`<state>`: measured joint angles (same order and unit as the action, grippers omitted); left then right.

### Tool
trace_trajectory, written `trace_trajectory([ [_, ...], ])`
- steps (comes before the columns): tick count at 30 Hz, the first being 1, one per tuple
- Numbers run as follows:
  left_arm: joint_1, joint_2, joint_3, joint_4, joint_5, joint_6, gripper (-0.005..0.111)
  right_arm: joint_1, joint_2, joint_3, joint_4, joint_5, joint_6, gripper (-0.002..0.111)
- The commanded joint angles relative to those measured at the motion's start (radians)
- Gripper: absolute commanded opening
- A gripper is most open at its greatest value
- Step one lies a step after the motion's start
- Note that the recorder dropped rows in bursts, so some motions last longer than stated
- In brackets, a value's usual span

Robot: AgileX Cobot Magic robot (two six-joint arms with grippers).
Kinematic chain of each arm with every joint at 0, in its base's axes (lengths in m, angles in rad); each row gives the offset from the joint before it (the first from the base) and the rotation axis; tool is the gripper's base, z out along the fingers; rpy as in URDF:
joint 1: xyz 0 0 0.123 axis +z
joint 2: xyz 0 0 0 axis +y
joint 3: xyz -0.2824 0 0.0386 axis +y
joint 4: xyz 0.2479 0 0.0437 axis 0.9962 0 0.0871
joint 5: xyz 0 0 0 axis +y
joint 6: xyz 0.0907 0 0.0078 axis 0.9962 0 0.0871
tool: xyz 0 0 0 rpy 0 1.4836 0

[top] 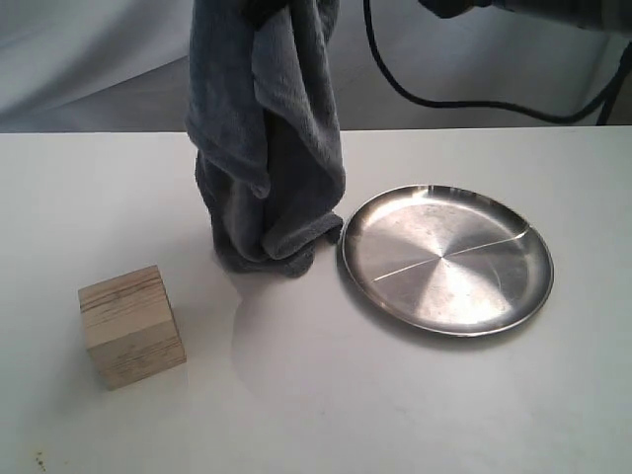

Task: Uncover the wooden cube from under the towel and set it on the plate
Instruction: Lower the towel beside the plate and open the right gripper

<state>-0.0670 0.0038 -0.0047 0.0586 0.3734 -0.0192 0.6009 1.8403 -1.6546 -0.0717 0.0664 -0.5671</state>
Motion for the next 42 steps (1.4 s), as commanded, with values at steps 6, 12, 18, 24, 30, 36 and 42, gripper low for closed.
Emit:
trace_trajectory([
  [6, -0.002, -0.004, 0.005, -0.002, -0.012, -0.005, 0.0, -0.011, 0.102, 0.001, 0.09, 0.368, 0.007, 0.0],
  [12, -0.002, -0.004, 0.005, -0.002, -0.012, -0.005, 0.0, -0.011, 0.185, 0.001, 0.267, 0.529, -0.16, 0.0],
  [18, -0.002, -0.004, 0.005, -0.002, -0.012, -0.005, 0.0, 0.016, 0.241, 0.001, 0.629, 0.667, -0.537, 0.0],
  [24, -0.002, -0.004, 0.005, -0.002, -0.012, -0.005, 0.0, 0.016, 0.297, 0.001, 0.606, 0.612, -0.532, 0.05],
  [30, -0.002, -0.004, 0.005, -0.002, -0.012, -0.005, 0.0, 0.048, 0.288, 0.001, 0.652, 0.56, -0.587, 0.105],
  [36, -0.002, -0.004, 0.005, -0.002, -0.012, -0.005, 0.0, 0.064, 0.181, 0.001, 0.639, 0.591, -0.589, 0.1],
  [42, -0.002, -0.004, 0.005, -0.002, -0.012, -0.005, 0.0, 0.062, 0.042, 0.001, 0.589, 0.677, -0.565, 0.093],
])
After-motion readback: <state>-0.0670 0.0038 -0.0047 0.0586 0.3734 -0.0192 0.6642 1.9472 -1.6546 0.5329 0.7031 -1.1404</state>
